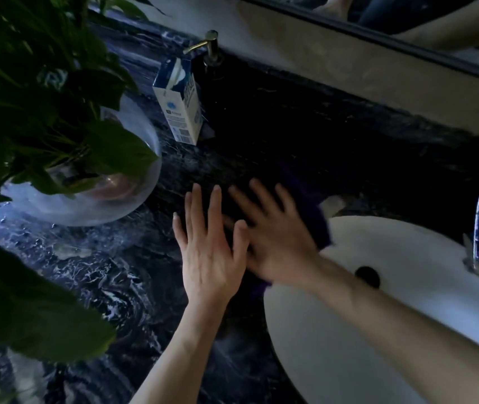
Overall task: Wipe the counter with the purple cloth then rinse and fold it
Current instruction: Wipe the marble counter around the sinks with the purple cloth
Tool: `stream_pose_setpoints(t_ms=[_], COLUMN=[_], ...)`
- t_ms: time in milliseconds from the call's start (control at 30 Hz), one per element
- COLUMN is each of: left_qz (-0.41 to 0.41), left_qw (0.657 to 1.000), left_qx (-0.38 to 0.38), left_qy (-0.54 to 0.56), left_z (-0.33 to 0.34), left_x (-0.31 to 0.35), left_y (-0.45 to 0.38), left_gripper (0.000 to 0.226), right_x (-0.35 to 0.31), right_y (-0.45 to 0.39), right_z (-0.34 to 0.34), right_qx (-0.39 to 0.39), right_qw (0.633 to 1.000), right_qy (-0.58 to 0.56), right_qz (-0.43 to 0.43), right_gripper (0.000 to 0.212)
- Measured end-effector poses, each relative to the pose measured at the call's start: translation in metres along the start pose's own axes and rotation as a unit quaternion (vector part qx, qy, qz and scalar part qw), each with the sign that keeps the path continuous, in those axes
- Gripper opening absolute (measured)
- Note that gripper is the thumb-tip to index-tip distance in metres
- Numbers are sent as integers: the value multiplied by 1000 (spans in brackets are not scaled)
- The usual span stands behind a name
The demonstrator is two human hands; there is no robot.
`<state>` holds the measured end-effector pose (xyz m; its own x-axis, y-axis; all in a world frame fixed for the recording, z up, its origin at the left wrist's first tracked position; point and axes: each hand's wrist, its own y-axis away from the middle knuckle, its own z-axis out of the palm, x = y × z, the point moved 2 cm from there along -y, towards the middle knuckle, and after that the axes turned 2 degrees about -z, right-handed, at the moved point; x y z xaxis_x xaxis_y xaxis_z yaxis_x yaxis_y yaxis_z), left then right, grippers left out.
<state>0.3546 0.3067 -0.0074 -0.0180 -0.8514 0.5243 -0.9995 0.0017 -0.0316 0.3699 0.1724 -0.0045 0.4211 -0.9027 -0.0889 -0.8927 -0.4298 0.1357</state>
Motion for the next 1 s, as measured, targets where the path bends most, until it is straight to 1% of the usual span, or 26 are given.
stream_pose_setpoints(t_ms=[67, 133, 167, 233, 333, 367, 433, 467, 500, 533, 567, 600, 633, 700, 767, 833, 900, 1000], left_qz=[-1, 2, 4, 5, 11, 12, 11, 8, 5, 0, -3, -6, -5, -7, -3, 0, 8, 2], left_qw=[1000, 1000, 999, 996, 990, 989, 989, 991, 992, 994, 994, 994, 993, 990, 986, 982, 981, 979], left_qx=[-2, -12, -16, -21, -30, -31, -34, -35, -36, -36, -34, -32, -33, -42, -51, -60, -63, -61], left_qy=[-2, -24, -44, -87, -137, -146, -143, -131, -117, -106, -102, -106, -113, -134, -158, -177, -185, -196], left_z=[-1, 1, 3, 6, 8, 9, 7, 7, 7, 6, 6, 5, 6, 7, 9, 9, 11, 12], left_x=[0, 0, 0, -2, 0, 0, 1, 2, 3, 3, 4, 3, 3, 2, 2, 0, 1, -1], left_y=[1, 0, 0, -1, -1, -1, -1, -1, -2, -1, -1, -1, -1, -2, -2, -3, -1, 0], left_gripper=[63, 63, 63, 64, 66, 66, 68, 71, 74, 75, 76, 77, 77, 77, 73, 71, 71, 71], right_x=[-10, 11, 28, 66, 109, 110, 84, 61, 37, 19, 11, 13, 23, 51, 89, 128, 164, 183], right_y=[5, -9, -21, -46, -67, -67, -55, -45, -36, -30, -30, -34, -42, -52, -45, -18, 29, 75], right_z=[3, 3, 1, -7, -15, -15, -11, -7, -3, 0, 1, -2, -5, -11, -12, -9, -6, 0], right_qx=[-17, -7, 2, 22, 13, 16, 26, 36, 37, 22, 5, -2, 6, 23, 32, 42, 45, 56], right_qw=[998, 998, 999, 1000, 993, 989, 984, 986, 992, 997, 999, 1000, 1000, 997, 987, 976, 960, 926], right_qy=[-19, -10, -1, -3, -24, -29, -19, -6, 6, 12, 12, 3, -7, -16, -35, -44, -48, -28], right_qz=[-51, -68, -53, 16, 114, 141, 175, 160, 122, 76, 40, 22, 27, 74, 152, 210, 274, 373], right_gripper=[59, 55, 54, 53, 54, 55, 58, 60, 62, 63, 64, 63, 62, 59, 57, 56, 57, 61])
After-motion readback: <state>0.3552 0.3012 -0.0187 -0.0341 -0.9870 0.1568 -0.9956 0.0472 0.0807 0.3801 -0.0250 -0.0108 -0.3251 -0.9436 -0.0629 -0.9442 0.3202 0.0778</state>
